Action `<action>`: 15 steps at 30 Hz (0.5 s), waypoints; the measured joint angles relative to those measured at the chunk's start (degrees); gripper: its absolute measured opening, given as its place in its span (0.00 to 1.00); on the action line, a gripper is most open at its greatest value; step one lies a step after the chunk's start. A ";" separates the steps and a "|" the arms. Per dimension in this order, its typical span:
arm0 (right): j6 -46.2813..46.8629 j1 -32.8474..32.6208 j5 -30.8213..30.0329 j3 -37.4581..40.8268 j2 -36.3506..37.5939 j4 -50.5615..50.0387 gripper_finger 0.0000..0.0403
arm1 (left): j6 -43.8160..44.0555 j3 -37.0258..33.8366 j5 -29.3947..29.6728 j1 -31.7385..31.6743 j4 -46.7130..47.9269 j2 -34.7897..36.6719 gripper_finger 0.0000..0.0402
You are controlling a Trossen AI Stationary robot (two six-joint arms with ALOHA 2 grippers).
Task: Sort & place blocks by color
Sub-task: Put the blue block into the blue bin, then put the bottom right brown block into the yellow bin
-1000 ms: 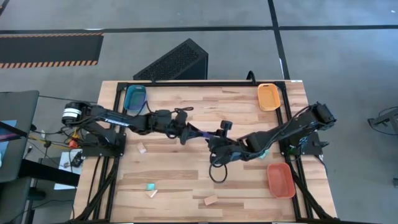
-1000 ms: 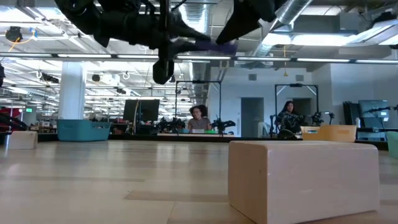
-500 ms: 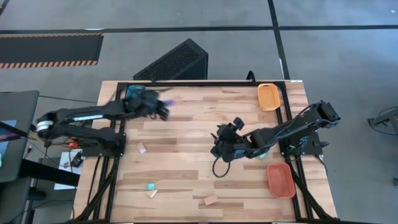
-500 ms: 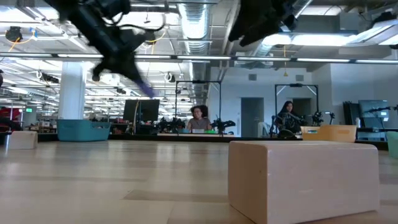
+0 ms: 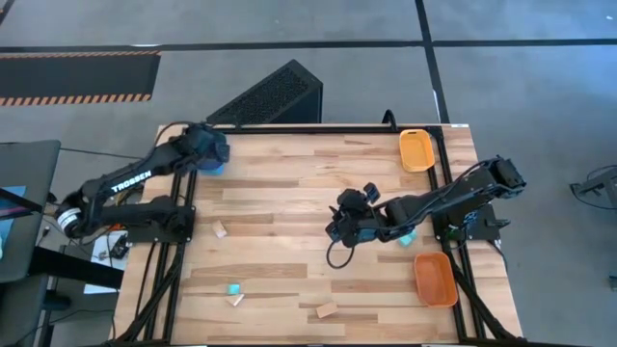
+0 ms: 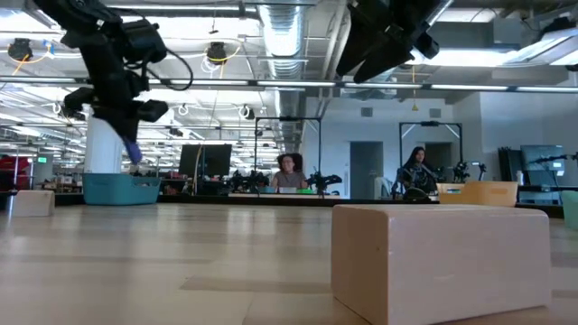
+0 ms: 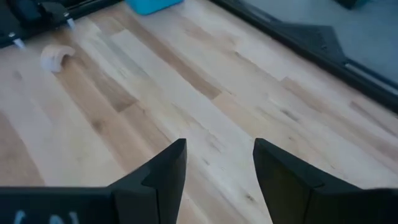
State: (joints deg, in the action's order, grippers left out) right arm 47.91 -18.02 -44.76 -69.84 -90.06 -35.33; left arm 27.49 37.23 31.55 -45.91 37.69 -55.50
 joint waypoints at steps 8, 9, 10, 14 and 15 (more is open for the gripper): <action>4.85 -0.95 4.43 0.00 0.00 -0.60 0.51 | -2.94 -0.06 -4.40 -4.65 0.38 0.02 0.31; 5.71 -1.13 4.53 0.00 0.07 -0.85 0.51 | -3.24 -0.06 -4.95 -4.72 0.44 0.02 0.33; 6.45 -1.50 4.60 0.00 0.33 -1.25 0.51 | -3.50 -0.06 -5.85 -4.72 0.46 0.02 0.34; 9.40 -2.93 6.41 -0.03 0.59 -2.76 0.50 | -3.89 -0.06 -16.08 -3.46 -0.46 0.02 0.38; 10.02 -3.34 7.11 -0.01 0.55 -3.35 0.50 | -4.11 -0.06 -19.03 -2.58 -1.34 0.02 0.38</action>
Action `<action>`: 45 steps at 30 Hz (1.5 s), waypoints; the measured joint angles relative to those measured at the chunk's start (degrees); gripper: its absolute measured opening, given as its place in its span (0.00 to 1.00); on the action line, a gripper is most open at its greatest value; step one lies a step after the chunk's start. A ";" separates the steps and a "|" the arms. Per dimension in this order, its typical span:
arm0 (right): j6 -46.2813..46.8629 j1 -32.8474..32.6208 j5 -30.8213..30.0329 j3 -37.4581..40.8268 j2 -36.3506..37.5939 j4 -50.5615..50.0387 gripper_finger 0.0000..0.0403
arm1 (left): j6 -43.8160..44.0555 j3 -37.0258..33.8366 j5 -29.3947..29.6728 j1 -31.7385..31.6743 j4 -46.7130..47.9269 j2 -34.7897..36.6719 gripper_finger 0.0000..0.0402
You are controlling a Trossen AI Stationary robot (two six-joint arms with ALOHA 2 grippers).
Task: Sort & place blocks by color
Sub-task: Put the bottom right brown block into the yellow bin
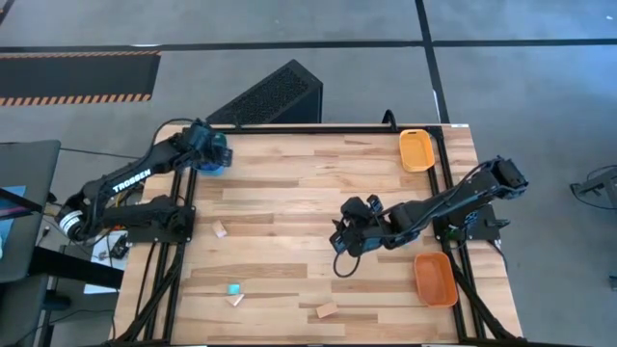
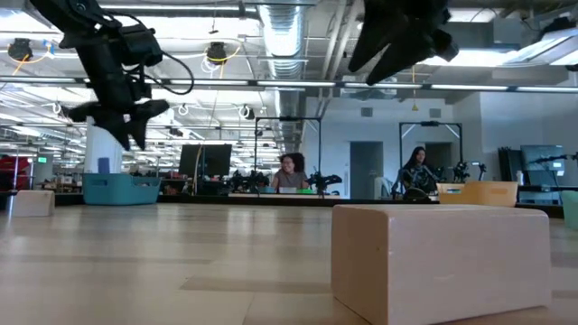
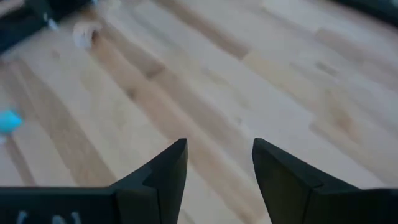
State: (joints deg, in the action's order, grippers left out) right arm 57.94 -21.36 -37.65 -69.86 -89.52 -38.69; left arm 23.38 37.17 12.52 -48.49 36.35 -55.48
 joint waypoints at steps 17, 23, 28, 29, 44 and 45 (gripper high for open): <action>-8.66 -2.21 22.65 0.02 -5.57 14.29 0.50 | 13.97 0.02 6.94 38.28 -17.66 0.00 0.38; -13.02 -3.97 24.32 0.09 -6.54 18.18 0.50 | 15.32 0.08 10.44 50.18 -23.08 -1.16 0.38; -18.05 -3.81 29.05 0.02 -7.72 23.65 0.46 | 23.78 0.09 18.89 63.38 -25.86 -3.37 0.38; -16.26 -4.04 28.78 0.09 -8.00 24.18 0.44 | 25.35 0.09 21.91 66.20 -26.35 -4.09 0.38; -8.60 -10.96 27.96 -0.21 -17.22 22.66 0.33 | 27.77 0.02 26.11 83.93 -40.49 -23.68 0.38; -7.09 -11.59 28.02 -0.62 -17.51 20.29 0.34 | 26.60 0.11 24.60 84.00 -42.21 -24.83 0.38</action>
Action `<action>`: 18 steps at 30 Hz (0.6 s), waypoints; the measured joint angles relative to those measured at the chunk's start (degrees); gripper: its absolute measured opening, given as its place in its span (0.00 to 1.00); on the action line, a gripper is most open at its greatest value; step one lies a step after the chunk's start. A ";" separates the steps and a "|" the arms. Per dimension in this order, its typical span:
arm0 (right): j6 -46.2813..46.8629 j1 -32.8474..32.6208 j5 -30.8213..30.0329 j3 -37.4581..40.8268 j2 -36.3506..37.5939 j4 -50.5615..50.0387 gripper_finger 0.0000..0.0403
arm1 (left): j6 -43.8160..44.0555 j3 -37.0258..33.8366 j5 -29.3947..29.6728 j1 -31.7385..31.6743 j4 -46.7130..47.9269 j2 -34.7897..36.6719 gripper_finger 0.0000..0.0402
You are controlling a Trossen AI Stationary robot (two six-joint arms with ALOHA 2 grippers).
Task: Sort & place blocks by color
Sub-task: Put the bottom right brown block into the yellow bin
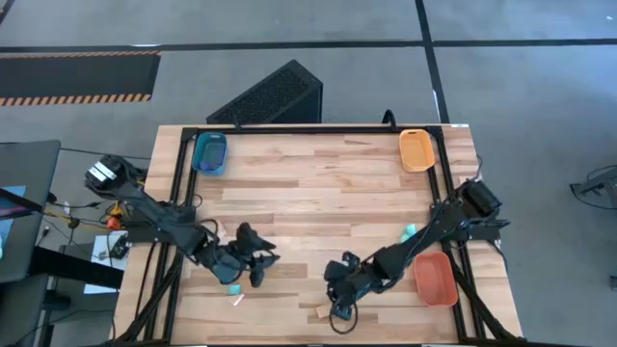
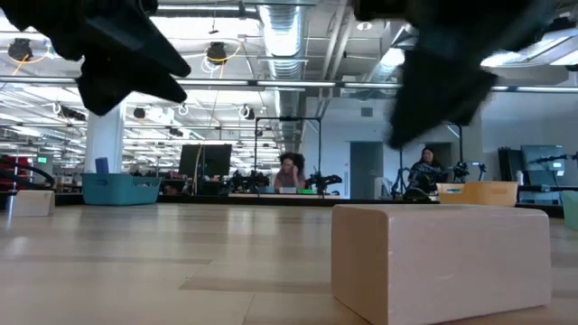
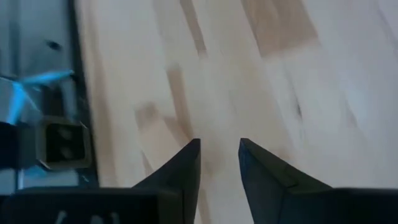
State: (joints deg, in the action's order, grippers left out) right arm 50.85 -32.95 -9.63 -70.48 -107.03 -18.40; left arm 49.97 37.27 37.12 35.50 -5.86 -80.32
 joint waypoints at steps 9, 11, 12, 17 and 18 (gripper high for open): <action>23.92 -1.76 -2.41 -4.57 3.16 -38.01 0.42 | -4.66 2.85 -6.51 -0.10 0.73 -2.22 0.38; 24.36 -1.03 -1.85 -3.90 4.71 -41.18 0.43 | -4.27 3.18 -6.27 -0.40 0.36 -2.12 0.38; 23.18 -0.76 -1.24 -3.10 5.60 -39.90 0.44 | -4.08 3.26 -6.46 -0.65 -0.20 -2.12 0.38; 7.08 -2.38 -1.27 -1.53 7.52 -15.60 0.45 | -10.64 3.26 -7.40 -1.00 -2.00 -2.25 0.38; 2.74 -3.15 -1.26 -1.53 6.88 -10.89 0.45 | -12.32 3.26 -7.55 -0.97 -2.03 -2.27 0.38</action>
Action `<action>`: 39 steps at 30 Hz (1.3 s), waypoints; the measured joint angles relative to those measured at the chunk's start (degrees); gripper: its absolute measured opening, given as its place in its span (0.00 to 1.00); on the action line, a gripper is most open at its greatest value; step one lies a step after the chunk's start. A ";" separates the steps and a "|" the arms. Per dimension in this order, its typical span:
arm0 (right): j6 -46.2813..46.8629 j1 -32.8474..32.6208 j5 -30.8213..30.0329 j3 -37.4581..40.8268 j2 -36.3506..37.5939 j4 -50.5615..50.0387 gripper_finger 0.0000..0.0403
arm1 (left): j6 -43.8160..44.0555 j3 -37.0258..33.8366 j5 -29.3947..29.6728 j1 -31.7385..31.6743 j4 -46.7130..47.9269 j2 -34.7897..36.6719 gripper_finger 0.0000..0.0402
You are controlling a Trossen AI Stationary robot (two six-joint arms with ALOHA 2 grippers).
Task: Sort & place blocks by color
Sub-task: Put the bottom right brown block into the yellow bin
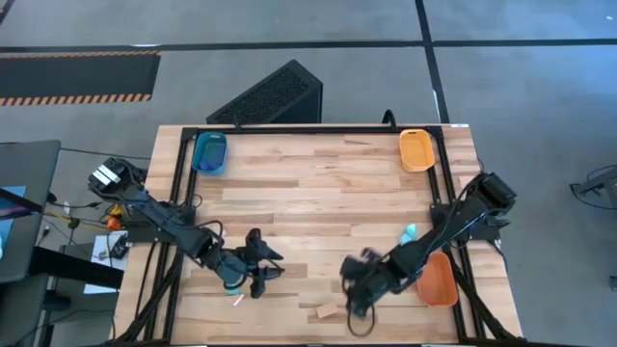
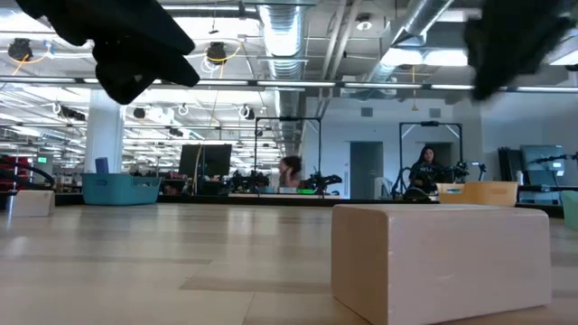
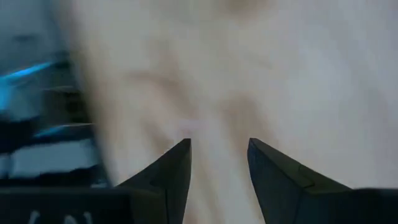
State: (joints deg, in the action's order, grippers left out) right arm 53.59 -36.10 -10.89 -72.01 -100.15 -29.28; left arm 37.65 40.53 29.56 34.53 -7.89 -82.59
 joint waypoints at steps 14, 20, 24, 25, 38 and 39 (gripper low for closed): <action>-32.40 -1.42 -2.85 0.02 -9.24 15.68 0.61 | -8.71 -0.02 -2.32 0.88 -0.82 -0.01 0.38; -33.49 -0.06 -0.06 -0.24 -11.73 17.52 0.71 | -9.76 -0.02 -1.88 1.08 -0.94 -0.04 0.46; -34.21 -0.11 1.08 -0.13 -13.54 19.92 0.71 | -10.06 -0.02 -1.87 1.06 -1.11 -0.04 0.53; -34.24 -0.13 1.29 -0.13 -13.63 20.01 0.71 | -10.06 -0.02 -2.15 1.06 -1.12 -0.04 0.55; -29.43 0.18 3.29 -0.13 -16.56 19.32 0.69 | -8.18 -0.46 -5.05 1.10 -0.07 -0.04 0.62; -28.28 0.32 3.27 -0.13 -16.36 19.20 0.68 | -8.18 -0.46 -4.98 1.10 -0.06 -0.04 0.62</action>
State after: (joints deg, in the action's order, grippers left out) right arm 25.31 -35.78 -7.62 -72.14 -116.51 -10.08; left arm 29.47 40.07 24.58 35.64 -7.96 -82.63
